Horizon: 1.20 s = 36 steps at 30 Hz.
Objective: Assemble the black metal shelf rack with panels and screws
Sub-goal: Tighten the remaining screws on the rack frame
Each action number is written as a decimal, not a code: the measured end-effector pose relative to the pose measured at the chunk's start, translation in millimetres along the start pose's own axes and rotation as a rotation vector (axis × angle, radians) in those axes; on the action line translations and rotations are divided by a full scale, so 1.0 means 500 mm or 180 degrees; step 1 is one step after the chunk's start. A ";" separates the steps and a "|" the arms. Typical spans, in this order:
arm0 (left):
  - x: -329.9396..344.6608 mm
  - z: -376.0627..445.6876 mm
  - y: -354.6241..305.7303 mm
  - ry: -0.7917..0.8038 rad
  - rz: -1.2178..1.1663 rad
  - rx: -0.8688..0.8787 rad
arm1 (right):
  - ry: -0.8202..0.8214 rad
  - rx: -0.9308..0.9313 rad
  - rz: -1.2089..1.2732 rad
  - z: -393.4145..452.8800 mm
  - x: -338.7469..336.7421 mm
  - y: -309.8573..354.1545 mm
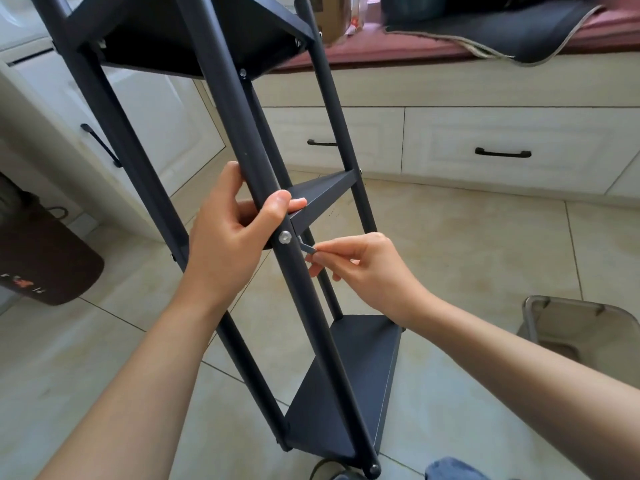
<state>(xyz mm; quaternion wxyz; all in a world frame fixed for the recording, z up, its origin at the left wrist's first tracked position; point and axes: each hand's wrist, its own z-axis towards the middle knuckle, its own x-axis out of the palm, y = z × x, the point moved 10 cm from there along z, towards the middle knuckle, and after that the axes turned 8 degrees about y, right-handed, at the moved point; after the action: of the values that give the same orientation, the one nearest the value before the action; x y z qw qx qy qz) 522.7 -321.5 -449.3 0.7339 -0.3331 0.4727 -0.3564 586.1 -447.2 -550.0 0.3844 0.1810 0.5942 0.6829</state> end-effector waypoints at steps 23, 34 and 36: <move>0.030 -0.001 -0.019 0.0190 0.0156 -0.0084 | -0.0631 -0.0703 -0.0339 -0.018 -0.020 0.048; 0.026 0.000 -0.014 0.0194 0.0107 -0.0085 | -0.0877 -0.0730 -0.0291 -0.019 0.010 0.036; 0.025 0.001 -0.014 0.0204 0.0070 -0.0066 | -0.0866 -0.0821 -0.0347 -0.019 0.018 0.042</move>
<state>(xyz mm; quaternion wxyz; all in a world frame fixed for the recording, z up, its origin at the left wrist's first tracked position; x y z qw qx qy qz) 525.3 -335.6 -448.9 0.7188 -0.3239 0.5032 -0.3539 567.4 -447.0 -534.1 0.5177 0.1884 0.4532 0.7008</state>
